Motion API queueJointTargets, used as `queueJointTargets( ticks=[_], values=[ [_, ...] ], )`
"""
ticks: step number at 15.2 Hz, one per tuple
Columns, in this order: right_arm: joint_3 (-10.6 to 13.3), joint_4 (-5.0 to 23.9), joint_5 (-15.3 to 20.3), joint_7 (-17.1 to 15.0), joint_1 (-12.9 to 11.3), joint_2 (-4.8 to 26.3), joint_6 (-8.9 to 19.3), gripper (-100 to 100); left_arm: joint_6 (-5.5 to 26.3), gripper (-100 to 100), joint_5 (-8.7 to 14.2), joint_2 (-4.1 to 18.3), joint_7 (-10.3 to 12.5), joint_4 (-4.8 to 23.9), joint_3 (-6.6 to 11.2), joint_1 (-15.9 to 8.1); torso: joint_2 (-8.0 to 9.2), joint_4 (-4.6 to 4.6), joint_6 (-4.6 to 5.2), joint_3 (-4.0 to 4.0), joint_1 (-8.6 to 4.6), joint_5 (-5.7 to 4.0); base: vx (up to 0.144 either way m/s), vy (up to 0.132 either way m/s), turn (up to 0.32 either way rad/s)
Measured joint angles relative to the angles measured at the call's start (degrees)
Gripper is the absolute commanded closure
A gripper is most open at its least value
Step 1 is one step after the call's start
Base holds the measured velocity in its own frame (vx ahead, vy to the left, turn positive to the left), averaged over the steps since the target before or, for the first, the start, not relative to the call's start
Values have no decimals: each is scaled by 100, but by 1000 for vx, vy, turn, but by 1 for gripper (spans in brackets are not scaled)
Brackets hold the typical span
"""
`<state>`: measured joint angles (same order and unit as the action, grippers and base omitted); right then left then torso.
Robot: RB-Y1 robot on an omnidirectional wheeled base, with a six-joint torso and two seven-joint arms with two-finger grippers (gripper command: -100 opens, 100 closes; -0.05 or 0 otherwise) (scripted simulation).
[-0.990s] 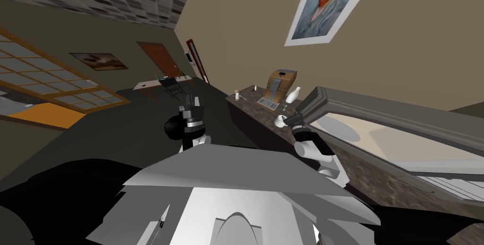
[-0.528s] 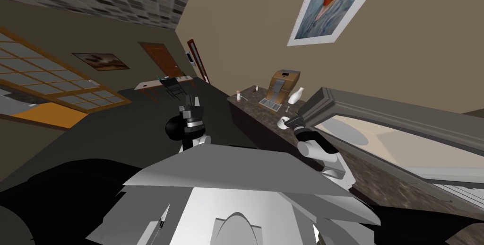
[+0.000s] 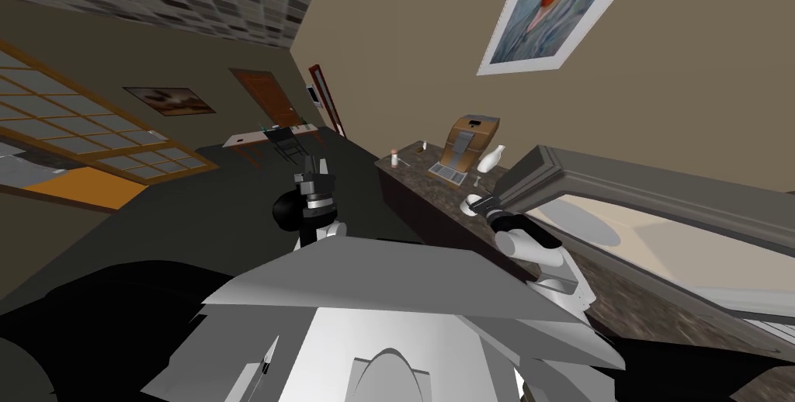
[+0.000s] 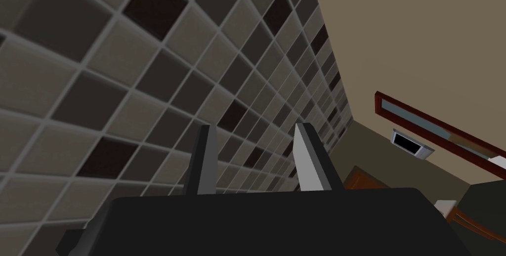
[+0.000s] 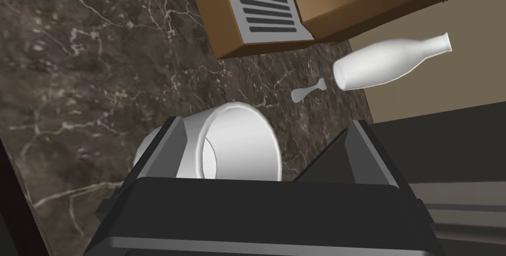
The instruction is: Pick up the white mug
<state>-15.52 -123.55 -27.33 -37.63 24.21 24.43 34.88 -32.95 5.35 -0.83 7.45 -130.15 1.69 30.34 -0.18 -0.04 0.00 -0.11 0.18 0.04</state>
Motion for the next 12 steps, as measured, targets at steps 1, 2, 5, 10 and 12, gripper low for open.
queueJointTargets(
  ticks=[1,2,5,10,12],
  values=[
    [-15,2,-27,-28,18,18,95,-100,0,0,0,0,0,0,0,0,5,1,1,2,-4,-1,7,14,-7],
    [-19,-6,-27,-40,21,15,170,-100,0,0,0,0,0,0,0,0,9,2,0,5,-8,-2,23,34,36],
    [-120,64,-119,-270,-30,94,499,-100,0,0,0,0,0,0,0,0,2,1,0,1,-3,-1,35,35,14],
    [-261,126,-263,-578,-41,208,1054,-100,0,0,0,0,0,0,0,0,6,1,0,3,-5,-1,33,37,23],
    [-369,207,-388,-752,-66,313,1267,-100,0,0,0,0,0,0,0,0,3,1,-1,2,-3,-1,39,38,29]
  ],
)
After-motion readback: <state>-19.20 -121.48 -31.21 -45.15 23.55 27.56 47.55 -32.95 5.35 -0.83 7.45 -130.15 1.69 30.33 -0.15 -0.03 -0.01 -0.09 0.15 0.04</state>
